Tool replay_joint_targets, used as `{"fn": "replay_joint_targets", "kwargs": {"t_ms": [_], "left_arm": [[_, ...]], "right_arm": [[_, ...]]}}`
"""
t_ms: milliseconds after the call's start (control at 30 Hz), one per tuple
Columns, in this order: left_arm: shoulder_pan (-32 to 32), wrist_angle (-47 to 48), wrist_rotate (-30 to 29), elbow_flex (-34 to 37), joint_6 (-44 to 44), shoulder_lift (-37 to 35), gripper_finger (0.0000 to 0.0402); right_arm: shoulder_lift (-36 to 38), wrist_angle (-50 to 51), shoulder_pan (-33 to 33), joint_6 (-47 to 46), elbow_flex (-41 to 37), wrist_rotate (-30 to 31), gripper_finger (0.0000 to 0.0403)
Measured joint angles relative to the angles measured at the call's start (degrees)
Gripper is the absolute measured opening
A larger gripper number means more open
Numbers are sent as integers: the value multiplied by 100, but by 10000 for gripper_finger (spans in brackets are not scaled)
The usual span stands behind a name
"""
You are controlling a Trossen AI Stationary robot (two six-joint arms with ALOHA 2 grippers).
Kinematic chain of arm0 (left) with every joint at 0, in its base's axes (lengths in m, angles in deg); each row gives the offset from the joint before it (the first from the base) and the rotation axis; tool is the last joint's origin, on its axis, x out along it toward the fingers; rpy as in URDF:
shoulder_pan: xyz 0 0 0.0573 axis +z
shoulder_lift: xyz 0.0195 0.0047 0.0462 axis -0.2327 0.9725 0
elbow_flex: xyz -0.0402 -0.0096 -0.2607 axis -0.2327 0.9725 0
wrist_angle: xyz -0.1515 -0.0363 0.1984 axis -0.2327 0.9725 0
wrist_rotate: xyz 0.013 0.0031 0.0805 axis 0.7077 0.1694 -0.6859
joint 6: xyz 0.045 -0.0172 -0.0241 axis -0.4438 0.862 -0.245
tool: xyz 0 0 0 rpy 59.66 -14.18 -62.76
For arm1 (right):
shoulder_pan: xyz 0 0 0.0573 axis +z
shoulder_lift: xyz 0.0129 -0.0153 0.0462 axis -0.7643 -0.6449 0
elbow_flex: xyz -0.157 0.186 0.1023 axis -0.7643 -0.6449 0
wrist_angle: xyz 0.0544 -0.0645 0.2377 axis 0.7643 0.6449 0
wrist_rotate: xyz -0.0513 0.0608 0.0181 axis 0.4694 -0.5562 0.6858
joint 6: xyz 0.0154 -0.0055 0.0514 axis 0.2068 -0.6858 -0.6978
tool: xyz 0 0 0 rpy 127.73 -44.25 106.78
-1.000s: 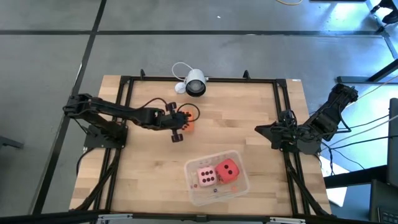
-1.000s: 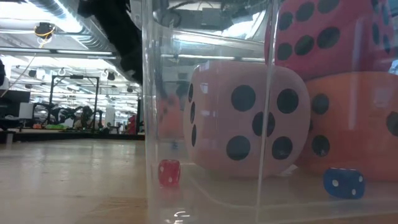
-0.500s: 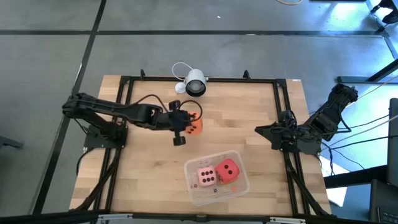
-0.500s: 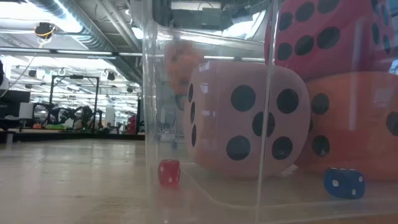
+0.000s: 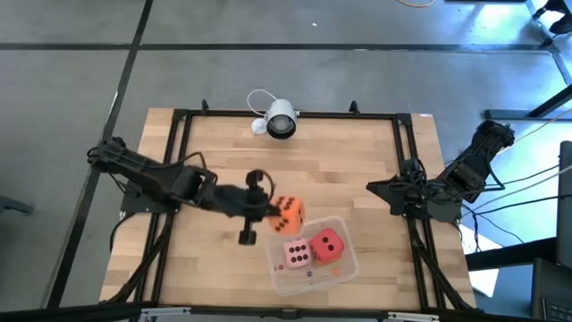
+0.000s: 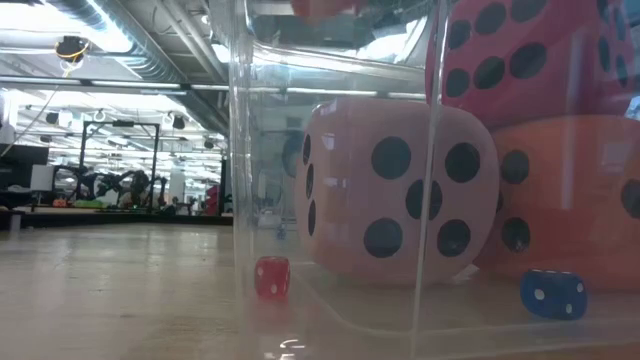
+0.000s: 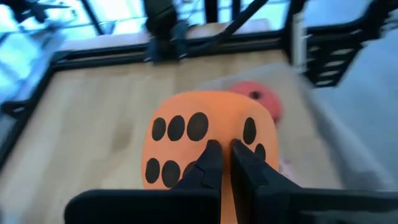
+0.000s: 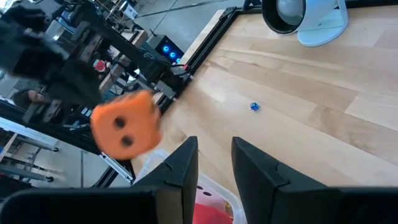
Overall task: Pick & Place Dice
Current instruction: Put the large orange die into the transparent bin, then put the small blue die into the transparent bin
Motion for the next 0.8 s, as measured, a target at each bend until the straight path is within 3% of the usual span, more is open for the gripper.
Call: {"fn": "replay_joint_targets", "kwargs": {"t_ms": [400, 800], "left_arm": [[-922, -879, -41, 0, 552, 397, 1], [-1006, -1223, -48, 4, 672, 1040, 1]], "right_arm": [[0, 0, 0, 4, 0, 2, 98], [0, -40, 0, 12, 0, -157, 98]]}}
